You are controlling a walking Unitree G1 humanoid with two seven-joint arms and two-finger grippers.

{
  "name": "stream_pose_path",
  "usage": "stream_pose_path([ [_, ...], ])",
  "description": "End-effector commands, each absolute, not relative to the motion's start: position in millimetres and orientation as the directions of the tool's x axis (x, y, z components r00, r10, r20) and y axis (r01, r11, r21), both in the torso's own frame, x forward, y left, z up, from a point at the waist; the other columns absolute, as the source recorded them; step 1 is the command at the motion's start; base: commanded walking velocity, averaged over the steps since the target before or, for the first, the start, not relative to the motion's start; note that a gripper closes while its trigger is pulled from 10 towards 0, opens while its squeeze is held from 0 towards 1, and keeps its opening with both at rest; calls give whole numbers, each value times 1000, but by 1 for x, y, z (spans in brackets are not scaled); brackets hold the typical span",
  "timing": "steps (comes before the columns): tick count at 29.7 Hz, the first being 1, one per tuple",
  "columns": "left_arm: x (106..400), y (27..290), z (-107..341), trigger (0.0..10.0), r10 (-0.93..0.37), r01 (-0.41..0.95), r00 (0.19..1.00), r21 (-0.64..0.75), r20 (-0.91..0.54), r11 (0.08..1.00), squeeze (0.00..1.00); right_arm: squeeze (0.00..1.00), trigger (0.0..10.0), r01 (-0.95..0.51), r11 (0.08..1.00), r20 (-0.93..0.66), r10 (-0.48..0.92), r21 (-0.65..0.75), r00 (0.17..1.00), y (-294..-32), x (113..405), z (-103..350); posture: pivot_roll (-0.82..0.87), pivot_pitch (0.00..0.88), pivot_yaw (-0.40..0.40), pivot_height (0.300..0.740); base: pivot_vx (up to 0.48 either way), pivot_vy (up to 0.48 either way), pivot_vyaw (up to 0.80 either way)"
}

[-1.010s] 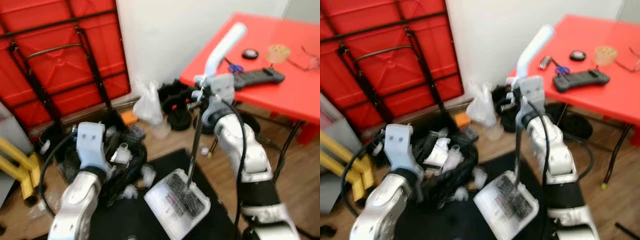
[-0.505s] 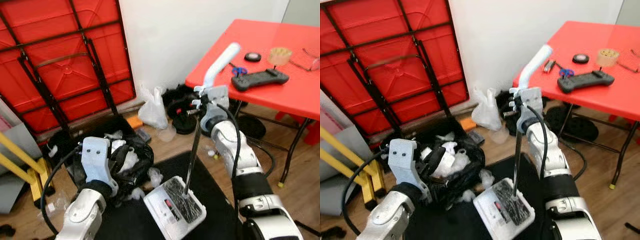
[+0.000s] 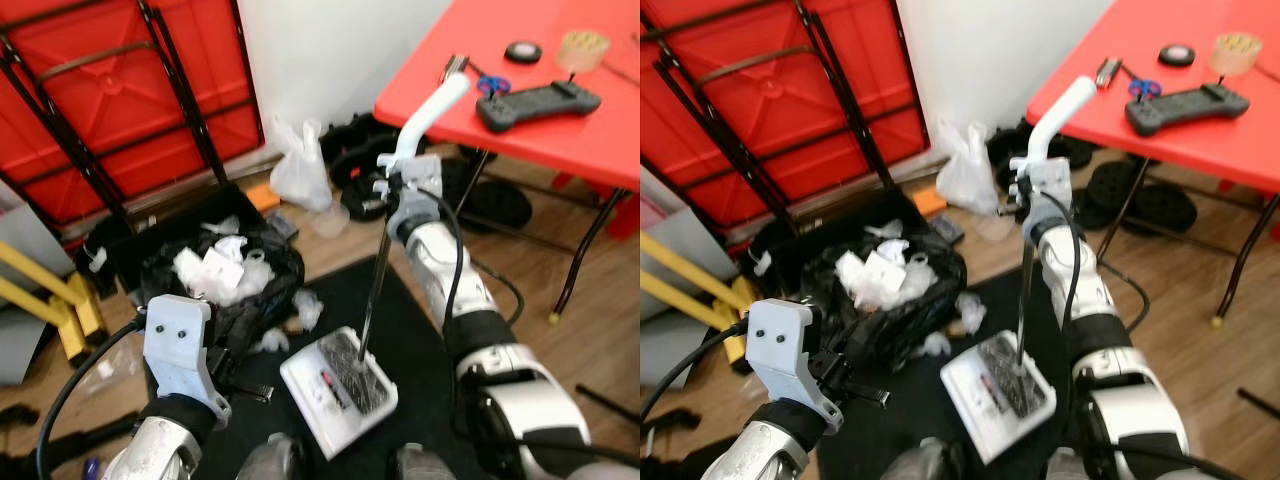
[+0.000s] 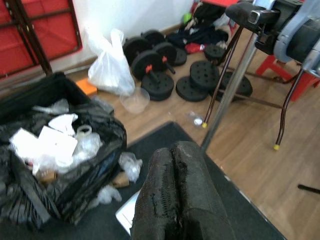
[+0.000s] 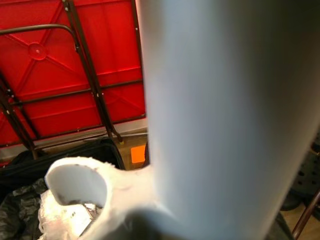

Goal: Sweep floor

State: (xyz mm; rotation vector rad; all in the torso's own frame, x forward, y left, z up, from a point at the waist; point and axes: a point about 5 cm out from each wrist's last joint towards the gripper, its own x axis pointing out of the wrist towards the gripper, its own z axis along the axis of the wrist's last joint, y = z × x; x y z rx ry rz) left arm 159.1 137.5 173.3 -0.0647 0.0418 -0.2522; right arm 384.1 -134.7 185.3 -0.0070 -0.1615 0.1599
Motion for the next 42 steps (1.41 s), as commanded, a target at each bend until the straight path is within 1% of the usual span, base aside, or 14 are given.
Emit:
stream_pose_path([
  [1,151,136,176,10000,-262,257,964,-85,-49,963,0,0,10000,-154,988,215,153,-11,965,-132,386,195,138,335,54,740,0,0,0],
  [10,139,136,181,10000,-273,266,960,-99,-64,959,0,0,10000,-117,993,224,120,-26,967,-137,390,195,164,375,70,740,0,0,0],
  [13,139,136,181,10000,-273,266,960,-99,-64,959,0,0,10000,-117,993,224,120,-26,967,-137,390,195,164,375,70,740,0,0,0],
  [16,137,134,181,10000,-277,270,959,-109,-61,957,0,0,10000,-68,995,255,86,-79,963,-148,391,202,163,390,71,740,0,0,0],
  [18,137,134,181,10000,-277,270,959,-109,-61,957,0,0,10000,-68,995,255,86,-79,963,-148,391,202,163,390,71,740,0,0,0],
  [20,137,134,181,10000,-277,269,959,-118,-60,956,0,0,10000,-30,994,296,62,-109,953,-161,391,213,147,394,69,740,0,0,0],
  [24,138,134,181,10000,-276,268,959,-122,-61,956,0,0,10000,-2,994,354,42,-112,934,-169,390,227,137,393,68,740,0,0,0],
  [32,140,134,182,10000,-276,267,959,-124,-59,956,0,0,10000,5,994,380,36,-108,924,-170,391,233,134,394,68,740,0,0,0],
  [34,140,133,182,10000,-277,269,959,-121,-57,956,0,0,10000,3,994,374,37,-106,927,-165,391,228,140,392,65,740,0,0,0],
  [35,140,133,182,10000,-277,269,959,-120,-56,956,0,51,10000,3,994,371,37,-106,928,-164,391,226,140,392,65,740,0,0,0],
  [36,140,133,182,10000,-277,269,959,-120,-56,956,0,51,10000,3,994,371,37,-106,928,-164,391,226,140,392,65,740,0,0,0],
  [37,140,133,182,10000,-276,269,959,-119,-55,956,0,843,10000,-6,995,376,43,-99,926,-163,390,225,140,393,65,740,0,0,0],
  [38,140,133,182,10000,-276,268,960,-118,-54,956,0,1000,10000,-10,996,379,45,-94,924,-164,389,224,140,391,64,740,0,0,0],
  [42,140,134,183,10000,-277,269,960,-115,-53,956,0,1000,10000,-27,994,350,62,-105,935,-165,385,212,136,388,63,740,0,0,0],
])
